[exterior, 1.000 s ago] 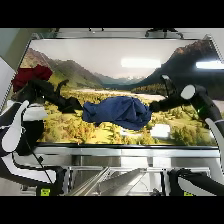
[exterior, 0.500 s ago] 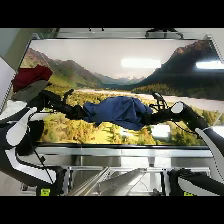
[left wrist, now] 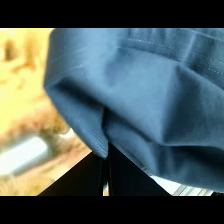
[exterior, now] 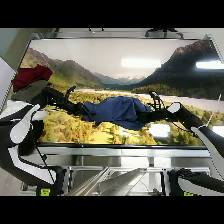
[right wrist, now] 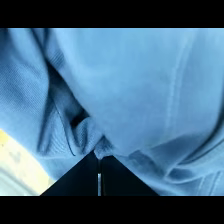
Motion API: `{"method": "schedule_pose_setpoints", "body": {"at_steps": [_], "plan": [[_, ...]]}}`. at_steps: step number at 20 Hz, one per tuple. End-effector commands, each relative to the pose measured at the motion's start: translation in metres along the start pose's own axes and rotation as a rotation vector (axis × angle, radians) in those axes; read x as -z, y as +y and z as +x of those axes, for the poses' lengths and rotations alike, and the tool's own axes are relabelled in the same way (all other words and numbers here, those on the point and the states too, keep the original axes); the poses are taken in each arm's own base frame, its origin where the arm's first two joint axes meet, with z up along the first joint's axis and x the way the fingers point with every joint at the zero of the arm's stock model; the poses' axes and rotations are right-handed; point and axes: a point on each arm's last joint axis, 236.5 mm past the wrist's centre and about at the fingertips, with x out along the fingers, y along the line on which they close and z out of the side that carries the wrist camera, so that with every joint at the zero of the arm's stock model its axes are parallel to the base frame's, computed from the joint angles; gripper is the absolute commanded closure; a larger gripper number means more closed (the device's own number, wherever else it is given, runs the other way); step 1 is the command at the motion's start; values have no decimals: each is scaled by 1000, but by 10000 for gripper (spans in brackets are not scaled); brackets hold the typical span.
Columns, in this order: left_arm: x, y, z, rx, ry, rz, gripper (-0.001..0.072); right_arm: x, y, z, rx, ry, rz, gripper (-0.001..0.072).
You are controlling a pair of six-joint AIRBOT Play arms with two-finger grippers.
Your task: Fold the shirts.
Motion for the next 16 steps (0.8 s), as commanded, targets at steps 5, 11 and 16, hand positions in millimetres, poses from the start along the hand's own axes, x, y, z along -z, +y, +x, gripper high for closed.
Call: {"method": "schedule_pose_setpoints", "body": {"at_steps": [5,11,16], "plan": [[-3,-25,-36,6,-66,53,696,-31,27,-61,-19,-58,-159,692],[12,-164,-210,-49,-488,370,696,-91,126,-292,62,-576,-453,692],[118,-358,-367,-216,-1081,827,696,-50,235,-472,275,-1061,-761,692]]}}
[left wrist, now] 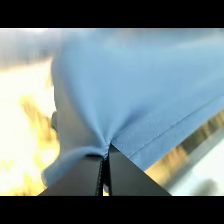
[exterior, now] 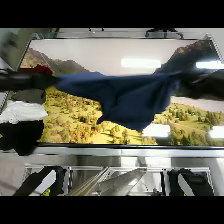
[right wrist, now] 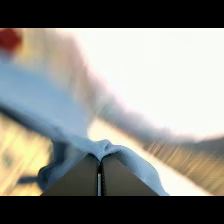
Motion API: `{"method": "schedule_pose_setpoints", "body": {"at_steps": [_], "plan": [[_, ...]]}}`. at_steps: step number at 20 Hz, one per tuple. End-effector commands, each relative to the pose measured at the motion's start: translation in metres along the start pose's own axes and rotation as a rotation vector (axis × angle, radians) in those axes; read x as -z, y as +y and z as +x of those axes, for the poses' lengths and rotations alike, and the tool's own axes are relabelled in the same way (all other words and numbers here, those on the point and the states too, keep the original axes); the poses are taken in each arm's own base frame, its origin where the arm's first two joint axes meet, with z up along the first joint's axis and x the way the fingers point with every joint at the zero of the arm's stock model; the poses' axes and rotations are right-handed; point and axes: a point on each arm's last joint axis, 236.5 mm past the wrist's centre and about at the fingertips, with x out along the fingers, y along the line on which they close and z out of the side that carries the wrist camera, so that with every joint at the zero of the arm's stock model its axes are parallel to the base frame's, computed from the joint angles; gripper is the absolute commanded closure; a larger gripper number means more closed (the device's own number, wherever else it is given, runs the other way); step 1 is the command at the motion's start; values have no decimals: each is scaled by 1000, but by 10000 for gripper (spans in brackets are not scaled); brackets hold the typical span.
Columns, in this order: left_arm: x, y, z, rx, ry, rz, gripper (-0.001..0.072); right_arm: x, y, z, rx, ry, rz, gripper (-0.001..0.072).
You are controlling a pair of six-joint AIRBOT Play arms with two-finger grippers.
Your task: Fold the shirts.
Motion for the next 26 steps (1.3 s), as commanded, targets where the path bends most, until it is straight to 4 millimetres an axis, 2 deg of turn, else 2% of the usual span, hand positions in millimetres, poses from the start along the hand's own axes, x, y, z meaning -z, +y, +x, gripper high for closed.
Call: {"method": "schedule_pose_setpoints", "body": {"at_steps": [1,2,3,5,6,7,8,10,13,16,19,22,24,26], "plan": [[-70,-124,-125,-116,-386,301,697,-91,46,-108,151,-291,-259,692],[-78,-149,-153,-159,-450,354,697,-107,58,-131,182,-347,-308,692],[-83,-164,-174,-200,-496,385,696,-120,68,-148,199,-386,-354,692],[-95,-183,-200,-249,-556,458,697,-142,82,-172,231,-451,-450,692],[-104,-185,-204,-253,-566,477,696,-149,82,-176,244,-466,-468,692],[-110,-179,-198,-238,-547,468,696,-150,76,-170,243,-454,-462,692],[-114,-165,-183,-209,-505,438,696,-144,66,-152,219,-400,-440,692],[-111,-121,-132,-113,-366,314,696,-112,42,-92,95,-221,-353,692],[-70,-37,-31,-10,-103,99,696,-48,-14,10,-29,21,-192,691],[4,41,80,65,125,-107,696,43,-64,105,-114,249,7,691],[80,94,167,92,280,-207,695,130,-81,187,-194,427,145,691],[138,141,224,73,374,-318,695,202,-92,255,-194,518,237,690],[158,165,242,67,411,-370,696,244,-90,281,-194,579,297,690],[162,181,252,69,421,-389,696,267,-91,292,-187,615,345,690]]}}
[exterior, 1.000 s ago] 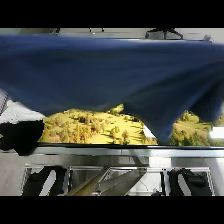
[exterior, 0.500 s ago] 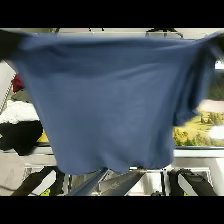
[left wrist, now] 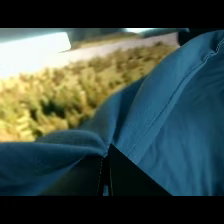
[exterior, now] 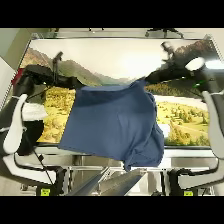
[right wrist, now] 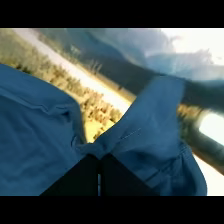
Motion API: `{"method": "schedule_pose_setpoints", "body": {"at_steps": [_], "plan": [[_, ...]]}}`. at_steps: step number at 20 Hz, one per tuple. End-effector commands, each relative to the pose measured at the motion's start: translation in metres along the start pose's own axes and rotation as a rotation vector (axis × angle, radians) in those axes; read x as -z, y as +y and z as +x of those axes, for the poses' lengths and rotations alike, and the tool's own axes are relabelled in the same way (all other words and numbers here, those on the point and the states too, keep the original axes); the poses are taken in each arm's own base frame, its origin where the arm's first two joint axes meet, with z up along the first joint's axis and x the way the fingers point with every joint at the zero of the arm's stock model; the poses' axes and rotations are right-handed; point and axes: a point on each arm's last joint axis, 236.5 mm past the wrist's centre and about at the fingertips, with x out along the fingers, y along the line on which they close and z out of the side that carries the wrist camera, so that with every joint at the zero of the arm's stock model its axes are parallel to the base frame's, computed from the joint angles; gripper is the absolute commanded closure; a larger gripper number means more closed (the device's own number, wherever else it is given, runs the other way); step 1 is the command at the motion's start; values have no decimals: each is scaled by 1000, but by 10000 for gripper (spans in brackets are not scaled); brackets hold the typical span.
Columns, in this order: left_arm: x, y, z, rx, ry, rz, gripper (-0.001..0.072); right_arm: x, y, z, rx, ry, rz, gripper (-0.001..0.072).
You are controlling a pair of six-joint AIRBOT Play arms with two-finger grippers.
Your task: Fold the shirts.
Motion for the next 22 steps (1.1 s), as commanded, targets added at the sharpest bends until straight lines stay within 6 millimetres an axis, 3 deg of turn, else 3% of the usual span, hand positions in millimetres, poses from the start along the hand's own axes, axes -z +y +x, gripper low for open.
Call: {"method": "schedule_pose_setpoints", "body": {"at_steps": [1,2,3,4,5,8,10,12,16,18,20,22], "plan": [[2,39,31,5,44,-48,695,28,-25,51,6,63,94,689],[-5,42,27,13,44,-63,693,25,-29,48,16,54,97,680],[-10,39,23,24,50,-67,562,18,-33,38,26,33,123,564],[-15,37,14,35,56,-78,91,10,-36,24,32,18,156,358],[-19,35,1,37,61,-83,13,5,-37,4,31,12,183,274],[-11,37,-45,-13,139,-112,14,6,-39,-63,45,13,214,280],[10,43,-65,-61,191,-161,14,24,-35,-102,26,55,252,283],[52,48,-73,-88,273,-219,15,55,-34,-128,20,98,311,393],[185,68,-83,-205,503,-370,15,140,-62,-162,164,142,485,391],[241,82,-89,-282,569,-424,15,168,-83,-180,262,51,631,391],[274,91,-90,-303,574,-455,15,194,-90,-182,301,9,712,390],[288,99,-88,-304,555,-472,15,221,-85,-173,295,54,734,390]]}}
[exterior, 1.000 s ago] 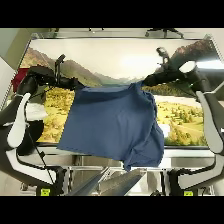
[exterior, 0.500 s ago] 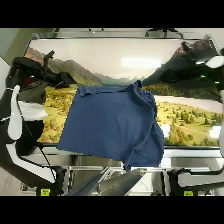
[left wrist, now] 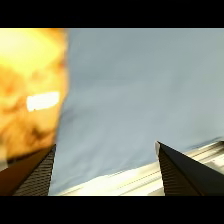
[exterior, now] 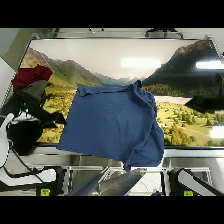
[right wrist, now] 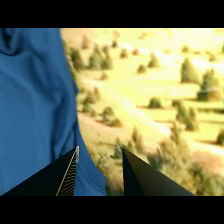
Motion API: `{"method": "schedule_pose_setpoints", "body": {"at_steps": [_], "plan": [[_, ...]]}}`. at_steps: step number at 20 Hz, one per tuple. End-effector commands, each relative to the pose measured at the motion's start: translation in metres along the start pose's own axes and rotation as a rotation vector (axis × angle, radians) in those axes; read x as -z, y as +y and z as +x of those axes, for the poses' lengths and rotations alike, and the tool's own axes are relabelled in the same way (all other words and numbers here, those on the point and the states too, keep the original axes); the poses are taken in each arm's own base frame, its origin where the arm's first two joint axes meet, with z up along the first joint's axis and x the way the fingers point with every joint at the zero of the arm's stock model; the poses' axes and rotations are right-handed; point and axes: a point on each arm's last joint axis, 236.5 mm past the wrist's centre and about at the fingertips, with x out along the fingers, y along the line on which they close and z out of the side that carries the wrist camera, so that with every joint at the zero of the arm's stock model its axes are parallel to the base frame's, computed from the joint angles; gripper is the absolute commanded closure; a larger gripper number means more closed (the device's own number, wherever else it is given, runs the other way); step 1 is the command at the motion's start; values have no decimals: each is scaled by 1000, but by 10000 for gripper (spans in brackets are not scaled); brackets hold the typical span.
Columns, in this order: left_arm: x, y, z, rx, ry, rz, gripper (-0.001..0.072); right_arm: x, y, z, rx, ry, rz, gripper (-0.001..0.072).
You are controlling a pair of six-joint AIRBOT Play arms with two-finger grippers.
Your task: Fold the shirts.
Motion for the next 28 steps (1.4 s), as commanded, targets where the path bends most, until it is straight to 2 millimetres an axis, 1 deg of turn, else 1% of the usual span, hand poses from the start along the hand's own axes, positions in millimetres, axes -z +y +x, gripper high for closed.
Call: {"method": "schedule_pose_setpoints", "body": {"at_steps": [1,3,6,7,9,10,11,13,14,15,18,21,24,26,28], "plan": [[28,34,26,-49,4,-45,15,39,-30,12,46,21,98,390],[31,42,29,-59,2,-47,15,58,-32,23,35,67,124,388],[32,39,30,-51,7,-38,16,82,-31,36,15,126,126,387],[34,36,32,-44,17,-33,16,89,-32,40,12,138,134,387],[40,21,44,5,38,-15,123,96,-32,47,0,143,143,387],[44,10,54,43,45,3,122,99,-31,51,-10,144,146,387],[47,4,63,56,53,22,122,102,-29,54,-21,147,146,387],[50,2,72,41,63,43,126,112,-23,63,-45,185,140,387],[47,3,72,35,55,46,375,119,-19,70,-51,211,132,387],[48,3,72,34,55,48,685,124,-16,76,-58,240,120,387],[49,2,71,38,62,48,695,145,-3,97,-83,352,75,387],[49,2,71,40,61,41,695,167,1,112,-108,465,88,387],[49,1,71,42,62,41,695,189,6,113,-142,577,110,386],[47,2,70,39,55,42,695,192,8,111,-148,592,120,386],[40,-1,65,46,37,47,695,192,10,111,-149,594,126,387]]}}
